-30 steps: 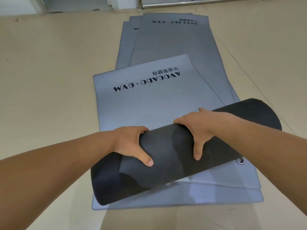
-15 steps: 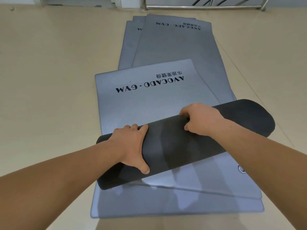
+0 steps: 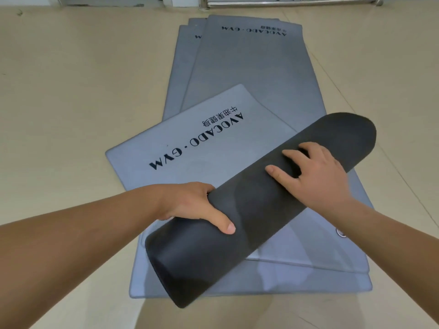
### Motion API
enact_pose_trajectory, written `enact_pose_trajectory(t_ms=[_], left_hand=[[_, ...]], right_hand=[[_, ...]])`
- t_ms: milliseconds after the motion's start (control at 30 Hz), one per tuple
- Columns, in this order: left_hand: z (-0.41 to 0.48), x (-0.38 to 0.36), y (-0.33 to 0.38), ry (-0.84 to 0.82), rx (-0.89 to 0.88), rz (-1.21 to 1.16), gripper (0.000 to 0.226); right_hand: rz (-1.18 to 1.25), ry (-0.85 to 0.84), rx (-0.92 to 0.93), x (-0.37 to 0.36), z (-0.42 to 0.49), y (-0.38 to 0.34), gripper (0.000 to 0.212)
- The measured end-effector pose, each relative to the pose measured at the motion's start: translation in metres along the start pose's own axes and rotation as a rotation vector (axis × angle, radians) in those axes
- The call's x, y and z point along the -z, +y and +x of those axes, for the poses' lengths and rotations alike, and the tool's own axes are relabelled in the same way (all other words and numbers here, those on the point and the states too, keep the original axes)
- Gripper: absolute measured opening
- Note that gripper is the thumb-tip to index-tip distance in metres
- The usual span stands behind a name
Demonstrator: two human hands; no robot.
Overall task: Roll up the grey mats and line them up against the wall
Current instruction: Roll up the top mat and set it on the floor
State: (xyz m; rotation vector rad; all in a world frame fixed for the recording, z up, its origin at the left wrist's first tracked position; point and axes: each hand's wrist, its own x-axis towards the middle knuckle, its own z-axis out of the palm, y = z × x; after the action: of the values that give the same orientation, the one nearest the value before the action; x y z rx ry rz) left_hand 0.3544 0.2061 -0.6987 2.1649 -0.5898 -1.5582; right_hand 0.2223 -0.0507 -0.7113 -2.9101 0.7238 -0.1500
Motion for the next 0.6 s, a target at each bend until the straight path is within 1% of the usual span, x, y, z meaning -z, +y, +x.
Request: enact_pose_trajectory(t_ms=[67,100,133,167,233,267,300,367,400,433,500,533,600], left_hand=[[-0.002,0.001,-0.009,0.063,-0.003,0.06,0.106],[-0.006,0.004,-0.011,0.134,-0.002,0.134,0.119],[-0.011,0.007,-0.01,0.223,-0.004,0.245,0.126],[-0.016,0.007,-0.006,0.321,-0.023,0.369,0.125],[-0.027,-0.002,0.007,0.465,-0.112,0.583,0.108],[-0.03,-0.013,0.012,0.48,-0.133,0.657,0.105],[-0.03,-0.025,0.014,0.463,-0.131,0.718,0.113],[-0.025,-0.046,0.007,0.429,-0.077,0.8,0.141],[-0.02,-0.048,0.001,0.449,-0.057,0.807,0.147],[-0.016,-0.043,-0.005,0.469,-0.045,0.772,0.147],[-0.008,-0.018,-0.018,0.472,-0.039,0.644,0.137],[-0.007,-0.003,-0.024,0.452,-0.044,0.574,0.13],[-0.006,0.023,-0.035,0.396,-0.05,0.442,0.116]], right_hand=[[-0.032,-0.035,0.019,-0.007,0.009,-0.011,0.08],[-0.06,-0.056,0.025,-0.01,0.014,-0.017,0.079],[-0.082,-0.074,0.027,-0.012,0.018,-0.023,0.077],[-0.096,-0.092,0.03,-0.013,0.023,-0.027,0.075],[-0.108,-0.127,0.038,-0.012,0.034,-0.038,0.074],[-0.118,-0.149,0.04,-0.012,0.04,-0.044,0.074],[-0.13,-0.172,0.043,-0.013,0.047,-0.05,0.075],[-0.121,-0.204,0.059,-0.014,0.061,-0.06,0.078],[-0.076,-0.198,0.071,-0.015,0.065,-0.063,0.079],[0.003,-0.168,0.087,-0.015,0.068,-0.065,0.078],[0.156,-0.049,0.137,-0.016,0.066,-0.062,0.071],[0.172,-0.001,0.175,-0.016,0.06,-0.061,0.068],[0.111,0.007,0.246,-0.019,0.045,-0.057,0.069]])
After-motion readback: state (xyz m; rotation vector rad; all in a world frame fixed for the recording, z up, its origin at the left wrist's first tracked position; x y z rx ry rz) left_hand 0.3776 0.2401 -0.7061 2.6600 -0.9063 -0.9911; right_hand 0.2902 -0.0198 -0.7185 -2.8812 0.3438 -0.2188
